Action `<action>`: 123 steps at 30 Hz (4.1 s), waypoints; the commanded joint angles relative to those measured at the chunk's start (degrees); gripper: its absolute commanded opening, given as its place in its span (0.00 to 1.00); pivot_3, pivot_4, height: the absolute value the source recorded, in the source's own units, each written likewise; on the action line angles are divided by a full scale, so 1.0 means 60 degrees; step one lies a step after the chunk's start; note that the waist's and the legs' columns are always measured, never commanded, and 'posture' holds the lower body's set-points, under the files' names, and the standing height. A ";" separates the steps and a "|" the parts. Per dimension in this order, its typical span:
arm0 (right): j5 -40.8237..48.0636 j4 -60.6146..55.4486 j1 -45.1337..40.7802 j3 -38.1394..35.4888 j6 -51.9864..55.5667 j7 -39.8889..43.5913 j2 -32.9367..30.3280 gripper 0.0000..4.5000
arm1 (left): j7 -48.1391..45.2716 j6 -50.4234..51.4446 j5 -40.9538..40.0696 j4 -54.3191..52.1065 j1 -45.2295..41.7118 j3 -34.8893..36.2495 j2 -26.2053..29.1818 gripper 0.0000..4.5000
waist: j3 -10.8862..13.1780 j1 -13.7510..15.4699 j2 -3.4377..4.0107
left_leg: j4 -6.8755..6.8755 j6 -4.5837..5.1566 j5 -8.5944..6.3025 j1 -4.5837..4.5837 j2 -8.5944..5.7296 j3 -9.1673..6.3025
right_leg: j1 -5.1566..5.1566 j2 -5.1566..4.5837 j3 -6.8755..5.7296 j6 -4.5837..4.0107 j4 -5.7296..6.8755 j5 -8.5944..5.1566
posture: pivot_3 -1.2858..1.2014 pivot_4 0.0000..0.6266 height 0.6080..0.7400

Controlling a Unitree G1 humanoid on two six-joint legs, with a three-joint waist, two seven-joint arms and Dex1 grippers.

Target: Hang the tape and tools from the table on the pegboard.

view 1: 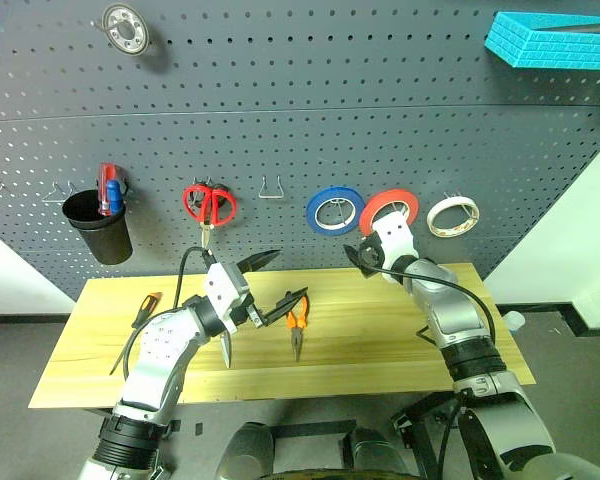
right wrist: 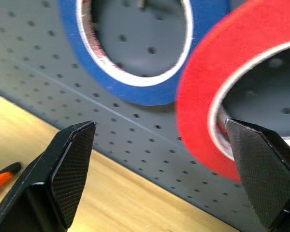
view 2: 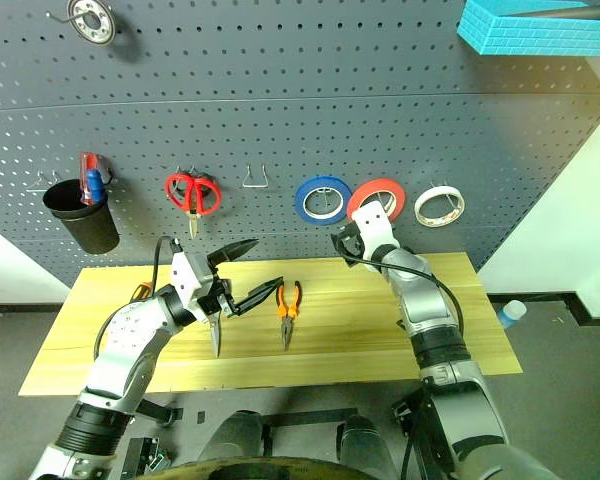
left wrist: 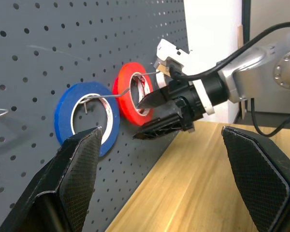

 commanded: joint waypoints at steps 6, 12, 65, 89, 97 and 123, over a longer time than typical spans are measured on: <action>0.0265 -0.1770 0.0864 -0.0089 0.0285 0.0587 -0.0219 0.99 | 0.0047 -0.0157 -0.0004 -0.0527 0.0081 0.0047 0.0003 0.92 | -0.0001 0.0100 0.0000 | 0.0000 0.0000 0.0000 -0.0002 0.0000 0.0000 | 0.0000 0.0000 0.0000 -0.0001 0.0000 -0.0001 | 0.67 0.00 0.85; 0.0488 -0.3359 0.1748 -0.0065 0.1153 0.0834 -0.0330 0.99 | 0.0050 -0.0120 0.0001 -0.0529 0.0194 0.0090 0.0057 0.92 | -0.0003 0.0195 -0.0001 | 0.0000 0.0001 0.0000 -0.0003 0.0000 -0.0002 | -0.0003 0.0002 0.0000 0.0000 -0.0001 -0.0003 | 0.66 0.00 0.85; 0.0069 -0.3220 0.0859 0.2915 0.6526 -0.4003 0.4901 0.99 | 0.1494 0.2293 0.0360 -0.3989 0.5669 0.1527 0.1426 0.92 | 0.1415 0.0175 0.0033 | -0.0033 -0.0010 0.0005 -0.0356 0.0019 -0.0045 | -0.0396 -0.0003 -0.0071 0.0005 0.0035 -0.0033 | 0.70 0.37 0.85; 0.1902 -0.2923 0.0698 0.2335 0.7327 -0.6402 0.6680 0.99 | 0.1685 0.2309 0.0447 -0.4304 0.6256 0.1438 0.1370 0.92 | 0.1744 0.0138 0.0055 | -0.0035 -0.0007 0.0003 -0.0367 0.0020 -0.0058 | -0.0399 -0.0004 -0.0081 0.0004 0.0028 -0.0038 | 0.71 0.43 0.85; 0.2363 -0.2539 0.0350 0.2411 0.7087 -0.6627 0.6618 0.99 | 0.1863 0.2571 0.0447 -0.4700 0.6457 0.1390 0.1344 0.92 | 0.1885 0.0133 0.0048 | -0.0035 -0.0007 0.0003 -0.0370 0.0021 -0.0062 | -0.0400 -0.0004 -0.0083 0.0004 0.0028 -0.0038 | 0.71 0.46 0.85; 0.2735 -0.1207 -0.0408 0.2392 0.6186 -0.6963 0.6493 0.99 | 0.2644 0.2768 0.0740 -0.6208 0.8334 0.0963 0.1020 0.92 | 0.2279 0.0138 0.0024 | -0.0025 -0.0006 0.0002 -0.0468 0.0021 -0.0087 | -0.0515 -0.0001 -0.0096 0.0011 0.0102 -0.0066 | 0.72 0.57 0.85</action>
